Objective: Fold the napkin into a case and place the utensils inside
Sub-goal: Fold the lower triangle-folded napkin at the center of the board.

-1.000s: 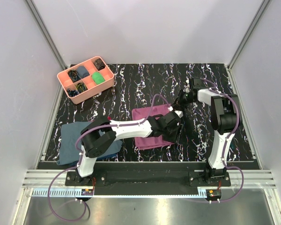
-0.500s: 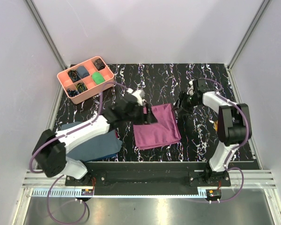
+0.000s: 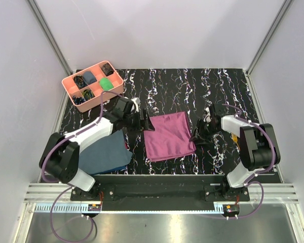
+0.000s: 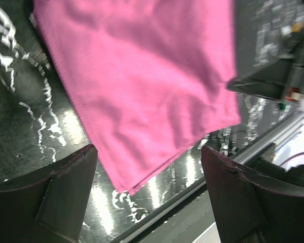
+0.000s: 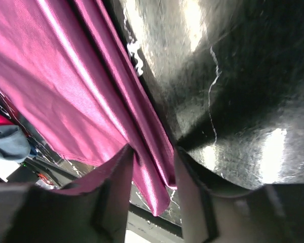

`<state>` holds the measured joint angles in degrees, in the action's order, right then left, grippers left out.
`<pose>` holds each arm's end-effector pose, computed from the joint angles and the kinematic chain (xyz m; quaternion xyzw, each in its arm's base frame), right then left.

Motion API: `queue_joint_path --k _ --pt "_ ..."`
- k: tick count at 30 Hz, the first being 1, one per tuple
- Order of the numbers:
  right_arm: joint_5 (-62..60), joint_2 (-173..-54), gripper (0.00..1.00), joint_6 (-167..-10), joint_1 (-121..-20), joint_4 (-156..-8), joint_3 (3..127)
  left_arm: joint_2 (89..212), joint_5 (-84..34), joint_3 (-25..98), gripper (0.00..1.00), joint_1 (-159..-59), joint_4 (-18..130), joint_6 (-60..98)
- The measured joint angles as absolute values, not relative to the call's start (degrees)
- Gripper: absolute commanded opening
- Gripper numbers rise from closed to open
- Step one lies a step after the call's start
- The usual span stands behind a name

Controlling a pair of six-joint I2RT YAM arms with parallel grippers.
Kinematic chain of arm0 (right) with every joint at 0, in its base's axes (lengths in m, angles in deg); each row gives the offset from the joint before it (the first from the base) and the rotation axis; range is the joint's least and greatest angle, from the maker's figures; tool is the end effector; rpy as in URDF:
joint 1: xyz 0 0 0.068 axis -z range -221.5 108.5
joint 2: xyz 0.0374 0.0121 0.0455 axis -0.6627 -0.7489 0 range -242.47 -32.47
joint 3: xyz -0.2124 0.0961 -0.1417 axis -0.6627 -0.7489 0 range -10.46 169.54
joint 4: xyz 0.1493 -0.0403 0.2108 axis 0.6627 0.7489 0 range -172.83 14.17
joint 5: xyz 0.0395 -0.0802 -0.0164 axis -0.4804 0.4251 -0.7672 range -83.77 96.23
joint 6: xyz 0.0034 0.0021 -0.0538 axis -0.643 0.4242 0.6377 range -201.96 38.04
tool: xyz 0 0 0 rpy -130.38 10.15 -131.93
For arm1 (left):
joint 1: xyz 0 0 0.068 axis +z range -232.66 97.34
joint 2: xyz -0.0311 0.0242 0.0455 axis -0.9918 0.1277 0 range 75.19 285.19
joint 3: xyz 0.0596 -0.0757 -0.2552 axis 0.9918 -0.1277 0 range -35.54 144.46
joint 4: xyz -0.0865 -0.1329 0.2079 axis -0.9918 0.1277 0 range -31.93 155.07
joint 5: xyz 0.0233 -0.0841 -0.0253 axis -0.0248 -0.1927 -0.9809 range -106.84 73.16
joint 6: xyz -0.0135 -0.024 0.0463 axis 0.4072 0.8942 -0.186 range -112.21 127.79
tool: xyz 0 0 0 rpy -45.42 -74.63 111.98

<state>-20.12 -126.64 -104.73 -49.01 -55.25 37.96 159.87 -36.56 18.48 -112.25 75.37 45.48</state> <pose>0.2790 0.0526 0.1417 0.0952 0.9592 0.2545 0.0774 0.2627 -0.1628 0.2232 -0.0037 0.9217 -0.3288 0.2056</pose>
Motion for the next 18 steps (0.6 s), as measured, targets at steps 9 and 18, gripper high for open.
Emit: queue_joint_path --k 9,18 --pt "-16.65 -122.90 0.05 -107.98 -49.60 -57.66 32.98 165.40 -37.07 18.52 0.77 -112.23 75.93 45.05" --pt "-13.54 -118.29 0.53 -109.73 -49.71 -57.88 31.32 168.24 -35.67 18.94 0.73 -112.23 76.09 44.59"
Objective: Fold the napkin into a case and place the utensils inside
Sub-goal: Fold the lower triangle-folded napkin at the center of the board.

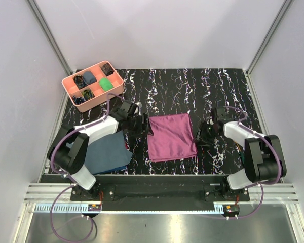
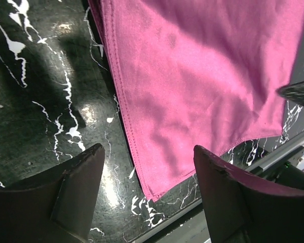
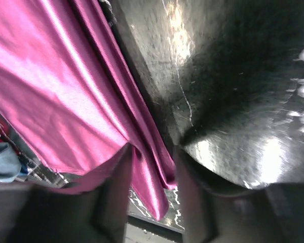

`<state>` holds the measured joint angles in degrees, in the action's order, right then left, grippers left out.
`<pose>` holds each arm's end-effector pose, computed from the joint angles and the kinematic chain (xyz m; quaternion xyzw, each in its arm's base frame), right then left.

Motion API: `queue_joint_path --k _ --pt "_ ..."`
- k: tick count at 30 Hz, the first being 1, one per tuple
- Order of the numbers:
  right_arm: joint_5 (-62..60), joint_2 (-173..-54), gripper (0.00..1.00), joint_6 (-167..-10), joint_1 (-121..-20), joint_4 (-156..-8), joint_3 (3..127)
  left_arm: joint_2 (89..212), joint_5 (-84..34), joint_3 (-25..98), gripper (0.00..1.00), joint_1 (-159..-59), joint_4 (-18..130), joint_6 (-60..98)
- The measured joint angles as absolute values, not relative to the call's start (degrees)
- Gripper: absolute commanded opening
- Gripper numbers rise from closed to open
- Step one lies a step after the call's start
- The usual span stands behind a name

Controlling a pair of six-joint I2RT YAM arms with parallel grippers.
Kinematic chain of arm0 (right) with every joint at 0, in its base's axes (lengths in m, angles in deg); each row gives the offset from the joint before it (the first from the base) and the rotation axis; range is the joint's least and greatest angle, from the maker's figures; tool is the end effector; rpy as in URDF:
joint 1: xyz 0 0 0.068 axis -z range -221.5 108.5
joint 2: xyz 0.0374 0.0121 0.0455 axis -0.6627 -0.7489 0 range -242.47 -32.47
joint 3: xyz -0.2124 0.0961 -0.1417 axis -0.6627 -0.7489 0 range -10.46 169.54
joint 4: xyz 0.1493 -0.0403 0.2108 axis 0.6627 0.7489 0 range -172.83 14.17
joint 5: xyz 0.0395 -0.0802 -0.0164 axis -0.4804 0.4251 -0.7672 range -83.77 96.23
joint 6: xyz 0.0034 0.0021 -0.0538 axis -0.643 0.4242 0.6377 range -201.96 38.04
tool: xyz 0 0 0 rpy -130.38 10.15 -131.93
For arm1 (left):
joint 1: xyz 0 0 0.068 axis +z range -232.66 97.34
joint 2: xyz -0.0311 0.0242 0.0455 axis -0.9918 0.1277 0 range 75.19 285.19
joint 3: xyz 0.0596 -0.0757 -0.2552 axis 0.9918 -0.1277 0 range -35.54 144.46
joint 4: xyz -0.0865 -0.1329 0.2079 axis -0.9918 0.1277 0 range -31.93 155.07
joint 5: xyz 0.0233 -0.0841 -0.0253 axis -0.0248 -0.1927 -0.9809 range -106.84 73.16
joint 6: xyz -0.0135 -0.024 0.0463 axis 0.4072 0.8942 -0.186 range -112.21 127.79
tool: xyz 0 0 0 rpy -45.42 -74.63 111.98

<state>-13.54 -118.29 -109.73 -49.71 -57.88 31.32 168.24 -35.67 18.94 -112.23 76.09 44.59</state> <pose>0.2528 0.0485 0.1492 0.1338 0.9599 0.2160 0.1188 0.2748 -0.1689 0.1814 -0.0126 0.9460 -0.2863 0.1515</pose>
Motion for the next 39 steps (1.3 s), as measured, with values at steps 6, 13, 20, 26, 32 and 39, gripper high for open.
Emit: queue_joint_path --k 6,13,20,26,32,39 --pt "-7.73 -114.29 0.73 -107.44 -51.18 -53.70 37.26 165.58 -32.91 18.59 0.70 -112.23 76.00 45.42" --pt "1.43 -114.79 1.00 -107.24 -64.07 -47.89 48.83 148.81 -24.98 15.44 0.75 -112.16 77.79 47.04" --pt "5.69 -124.96 1.00 -110.39 -77.75 -45.03 62.58 130.93 -16.54 15.75 0.79 -110.85 83.30 45.96" --pt "7.18 -137.76 0.87 -113.75 -86.52 -44.41 72.37 124.64 -16.06 17.19 0.79 -109.41 88.87 44.15" --pt "8.33 -146.92 0.65 -115.54 -90.34 -44.02 77.18 120.90 -19.97 17.19 0.80 -109.30 90.47 43.41" --pt "9.65 -152.52 0.63 -117.31 -91.04 -42.60 80.54 119.79 -23.69 17.19 0.80 -109.30 91.06 41.99"
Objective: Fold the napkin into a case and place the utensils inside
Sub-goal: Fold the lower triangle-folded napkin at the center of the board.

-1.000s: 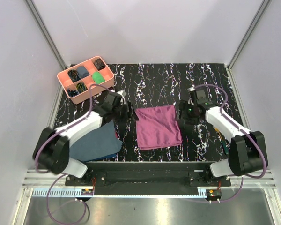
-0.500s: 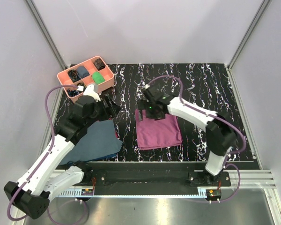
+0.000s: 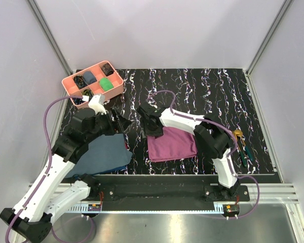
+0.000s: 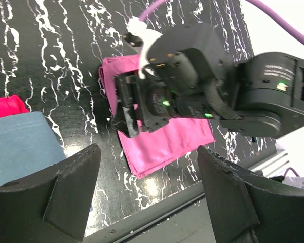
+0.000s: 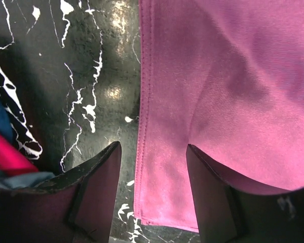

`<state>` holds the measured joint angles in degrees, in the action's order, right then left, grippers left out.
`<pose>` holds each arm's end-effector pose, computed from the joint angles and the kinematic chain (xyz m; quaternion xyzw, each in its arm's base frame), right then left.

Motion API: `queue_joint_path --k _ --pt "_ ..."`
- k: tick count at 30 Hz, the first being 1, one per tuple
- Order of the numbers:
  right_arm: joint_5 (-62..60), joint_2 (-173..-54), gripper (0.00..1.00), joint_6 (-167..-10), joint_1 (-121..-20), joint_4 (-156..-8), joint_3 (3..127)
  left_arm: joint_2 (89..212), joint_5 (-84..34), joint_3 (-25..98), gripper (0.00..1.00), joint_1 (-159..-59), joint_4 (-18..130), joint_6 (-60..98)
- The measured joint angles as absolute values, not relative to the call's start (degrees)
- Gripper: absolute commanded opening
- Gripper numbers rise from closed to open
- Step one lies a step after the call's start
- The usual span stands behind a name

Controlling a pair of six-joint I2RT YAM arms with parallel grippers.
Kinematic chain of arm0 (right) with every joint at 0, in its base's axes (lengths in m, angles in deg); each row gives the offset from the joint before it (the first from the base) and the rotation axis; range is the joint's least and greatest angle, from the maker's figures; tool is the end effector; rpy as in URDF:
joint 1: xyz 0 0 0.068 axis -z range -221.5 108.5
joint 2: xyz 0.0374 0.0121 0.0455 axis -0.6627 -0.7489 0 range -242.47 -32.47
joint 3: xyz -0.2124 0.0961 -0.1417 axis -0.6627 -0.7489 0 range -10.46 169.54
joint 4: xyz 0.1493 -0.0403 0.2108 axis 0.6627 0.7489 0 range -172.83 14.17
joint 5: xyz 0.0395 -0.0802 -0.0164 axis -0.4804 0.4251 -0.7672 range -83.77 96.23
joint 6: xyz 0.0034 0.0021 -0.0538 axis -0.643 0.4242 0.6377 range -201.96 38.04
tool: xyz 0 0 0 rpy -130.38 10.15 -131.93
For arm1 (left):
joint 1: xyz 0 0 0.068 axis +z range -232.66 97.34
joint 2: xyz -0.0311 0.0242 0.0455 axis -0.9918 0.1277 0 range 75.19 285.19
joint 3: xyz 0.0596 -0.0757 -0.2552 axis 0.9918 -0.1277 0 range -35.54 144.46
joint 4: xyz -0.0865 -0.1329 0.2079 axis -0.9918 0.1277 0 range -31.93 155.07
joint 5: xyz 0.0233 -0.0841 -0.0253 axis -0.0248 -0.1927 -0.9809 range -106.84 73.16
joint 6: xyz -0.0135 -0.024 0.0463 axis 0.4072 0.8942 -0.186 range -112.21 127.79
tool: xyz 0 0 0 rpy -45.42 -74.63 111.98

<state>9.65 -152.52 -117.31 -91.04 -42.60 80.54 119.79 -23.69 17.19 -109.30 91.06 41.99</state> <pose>0.2835 0.3289 0.1730 -0.1161 0.9764 0.0996 0.1525 0.1459 -0.0778 0.3469 -0.0233 0.8416 -0.3155 0.4379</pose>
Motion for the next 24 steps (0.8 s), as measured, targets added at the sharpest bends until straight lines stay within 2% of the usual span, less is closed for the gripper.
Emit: queue_joint_path --k 6,11,14,15,19,21,22,24 --pt "12.42 -154.42 0.62 -118.32 -92.51 -40.70 82.40 119.66 -25.74 16.34 0.80 -109.30 91.10 41.48" --pt "15.44 -156.69 0.55 -118.49 -93.23 -38.45 84.96 119.35 -26.33 16.32 0.80 -109.30 91.06 40.89" --pt "16.92 -157.39 0.46 -118.47 -93.73 -37.49 85.83 119.07 -26.36 16.32 0.80 -109.30 91.17 40.65" --pt "17.43 -157.54 0.40 -118.47 -93.86 -37.33 85.96 118.98 -26.36 16.32 0.80 -109.30 91.17 40.59" --pt "18.30 -157.74 0.26 -118.54 -94.01 -37.44 85.79 118.48 -26.36 16.32 0.80 -109.30 91.58 40.37" --pt "18.50 -157.30 0.22 -118.56 -93.99 -38.49 84.89 118.24 -26.36 16.32 0.80 -109.30 91.78 40.35" --pt "18.59 -157.13 0.15 -118.58 -93.99 -38.84 84.61 118.10 -26.36 16.32 0.80 -109.30 91.89 40.33" --pt "18.63 -157.00 0.08 -118.39 -93.99 -39.47 84.32 117.93 -26.36 16.32 0.80 -109.28 92.15 40.33"
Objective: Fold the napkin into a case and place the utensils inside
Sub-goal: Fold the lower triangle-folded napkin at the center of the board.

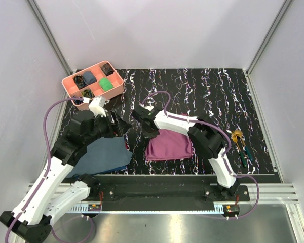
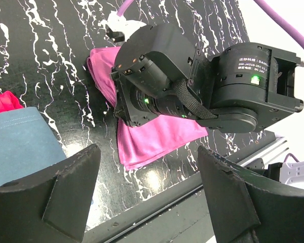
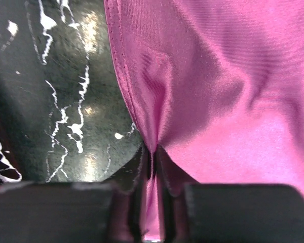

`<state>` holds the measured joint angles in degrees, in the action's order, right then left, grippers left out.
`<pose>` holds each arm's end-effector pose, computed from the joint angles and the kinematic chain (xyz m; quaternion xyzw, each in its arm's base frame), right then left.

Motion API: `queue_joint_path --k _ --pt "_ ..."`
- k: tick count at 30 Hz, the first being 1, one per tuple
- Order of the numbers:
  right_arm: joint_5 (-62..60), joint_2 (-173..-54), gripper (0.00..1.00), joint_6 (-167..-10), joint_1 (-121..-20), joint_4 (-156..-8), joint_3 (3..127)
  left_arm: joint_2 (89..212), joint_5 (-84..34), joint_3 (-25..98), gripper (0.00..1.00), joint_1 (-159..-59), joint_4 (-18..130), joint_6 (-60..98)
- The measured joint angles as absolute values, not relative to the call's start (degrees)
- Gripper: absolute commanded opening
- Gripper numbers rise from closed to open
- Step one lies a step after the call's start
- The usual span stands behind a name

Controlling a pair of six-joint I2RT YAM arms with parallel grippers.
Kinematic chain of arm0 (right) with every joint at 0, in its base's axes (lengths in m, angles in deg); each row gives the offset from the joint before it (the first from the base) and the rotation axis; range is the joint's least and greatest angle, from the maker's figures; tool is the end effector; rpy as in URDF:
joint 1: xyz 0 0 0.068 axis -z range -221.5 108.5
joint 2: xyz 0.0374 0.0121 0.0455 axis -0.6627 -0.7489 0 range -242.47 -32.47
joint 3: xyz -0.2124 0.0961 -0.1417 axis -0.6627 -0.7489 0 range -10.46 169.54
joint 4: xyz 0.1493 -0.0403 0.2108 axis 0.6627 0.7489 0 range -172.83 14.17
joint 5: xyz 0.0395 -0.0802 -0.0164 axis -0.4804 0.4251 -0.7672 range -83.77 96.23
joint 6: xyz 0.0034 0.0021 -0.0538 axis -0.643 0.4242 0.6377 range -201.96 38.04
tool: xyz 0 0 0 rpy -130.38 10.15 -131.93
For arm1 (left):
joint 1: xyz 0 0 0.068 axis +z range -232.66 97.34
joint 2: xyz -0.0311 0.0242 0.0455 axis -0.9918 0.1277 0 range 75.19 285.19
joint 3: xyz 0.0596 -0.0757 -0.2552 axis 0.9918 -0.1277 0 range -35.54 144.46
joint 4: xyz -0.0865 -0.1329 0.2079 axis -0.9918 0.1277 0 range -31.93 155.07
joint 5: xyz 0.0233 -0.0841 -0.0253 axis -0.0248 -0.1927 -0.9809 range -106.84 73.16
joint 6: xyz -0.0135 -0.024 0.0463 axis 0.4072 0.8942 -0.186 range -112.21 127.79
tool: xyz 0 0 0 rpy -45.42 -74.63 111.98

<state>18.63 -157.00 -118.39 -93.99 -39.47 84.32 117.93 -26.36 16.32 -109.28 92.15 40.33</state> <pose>0.2763 0.3472 0.1574 -0.1216 0.9759 0.0260 0.1791 0.1382 -0.0757 0.3447 0.0012 0.8415 -0.3253 0.4313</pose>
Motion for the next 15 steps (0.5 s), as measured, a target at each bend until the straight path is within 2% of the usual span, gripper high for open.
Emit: queue_joint_path --k 2,8,15 --pt "18.56 -157.00 0.00 -118.10 -94.01 -40.17 84.32 117.93 -26.38 16.32 0.80 -109.21 92.33 40.33" --pt "15.13 -155.91 0.00 -116.72 -93.80 -45.11 82.31 117.93 -26.82 15.64 0.80 -108.88 92.50 40.35" --pt "5.25 -151.08 0.00 -116.70 -91.72 -53.11 73.85 118.43 -28.17 14.85 0.79 -108.29 91.85 40.52"
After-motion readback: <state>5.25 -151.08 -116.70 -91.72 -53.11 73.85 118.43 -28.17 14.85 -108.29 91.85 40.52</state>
